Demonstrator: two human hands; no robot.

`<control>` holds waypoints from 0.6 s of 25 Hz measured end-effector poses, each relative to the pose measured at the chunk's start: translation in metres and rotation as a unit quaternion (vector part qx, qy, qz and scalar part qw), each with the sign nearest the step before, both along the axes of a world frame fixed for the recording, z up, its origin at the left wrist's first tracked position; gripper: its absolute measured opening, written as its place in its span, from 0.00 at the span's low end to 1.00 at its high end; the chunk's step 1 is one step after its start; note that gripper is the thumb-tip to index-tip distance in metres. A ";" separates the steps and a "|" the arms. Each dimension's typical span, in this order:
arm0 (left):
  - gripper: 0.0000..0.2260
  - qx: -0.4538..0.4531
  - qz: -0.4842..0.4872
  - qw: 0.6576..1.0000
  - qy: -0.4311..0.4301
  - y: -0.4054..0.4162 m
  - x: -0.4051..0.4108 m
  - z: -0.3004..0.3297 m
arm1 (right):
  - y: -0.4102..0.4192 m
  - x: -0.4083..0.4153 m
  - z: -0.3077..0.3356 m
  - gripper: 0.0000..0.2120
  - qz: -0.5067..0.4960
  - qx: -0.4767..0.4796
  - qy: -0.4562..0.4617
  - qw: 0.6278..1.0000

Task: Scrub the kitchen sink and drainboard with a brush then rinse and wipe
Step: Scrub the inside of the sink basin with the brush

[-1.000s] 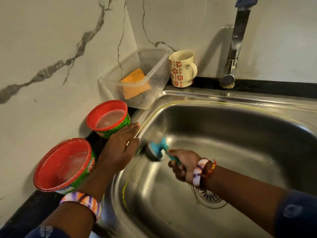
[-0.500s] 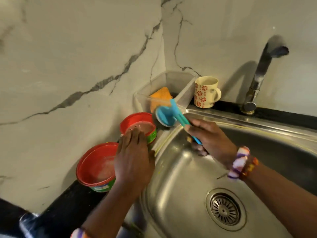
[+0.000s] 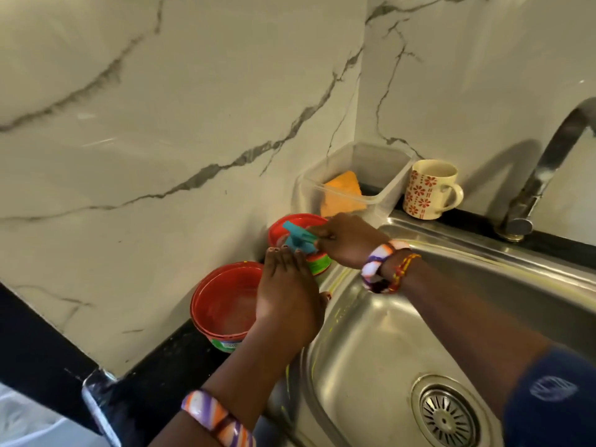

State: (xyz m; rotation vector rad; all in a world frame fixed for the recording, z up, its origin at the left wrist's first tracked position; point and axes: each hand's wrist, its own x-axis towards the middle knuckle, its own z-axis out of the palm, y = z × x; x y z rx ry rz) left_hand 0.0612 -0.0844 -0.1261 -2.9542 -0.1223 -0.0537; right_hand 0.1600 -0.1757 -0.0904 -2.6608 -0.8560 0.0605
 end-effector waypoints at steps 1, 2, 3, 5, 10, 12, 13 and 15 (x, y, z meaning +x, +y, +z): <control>0.35 0.001 -0.001 1.000 0.005 0.000 0.000 0.000 | -0.001 0.003 0.000 0.17 -0.019 -0.002 0.006 1.000; 0.35 -0.003 -0.007 1.000 0.004 -0.001 0.001 0.000 | 0.000 0.007 -0.001 0.17 -0.041 0.006 0.011 0.999; 0.35 -0.006 -0.008 1.000 0.002 -0.002 0.001 0.001 | 0.004 0.009 -0.003 0.17 -0.052 0.022 0.012 0.998; 0.35 0.013 0.006 1.000 0.004 -0.003 0.001 -0.001 | 0.011 0.005 -0.005 0.16 -0.044 0.086 0.024 0.995; 0.28 -0.003 -0.014 0.998 -0.058 -0.008 -0.016 -0.004 | -0.061 -0.040 0.005 0.14 -0.134 0.448 0.199 0.862; 0.25 -0.033 -0.068 0.990 -0.118 -0.010 -0.036 -0.007 | -0.091 -0.075 -0.011 0.07 -0.199 0.543 0.350 0.737; 0.24 -0.059 -0.088 0.984 -0.142 -0.012 -0.050 -0.011 | -0.101 -0.094 -0.024 0.04 -0.226 0.551 0.426 0.681; 0.21 -0.115 -0.098 0.974 -0.169 -0.012 -0.080 -0.024 | -0.108 -0.134 -0.054 0.06 -0.262 0.515 0.574 0.581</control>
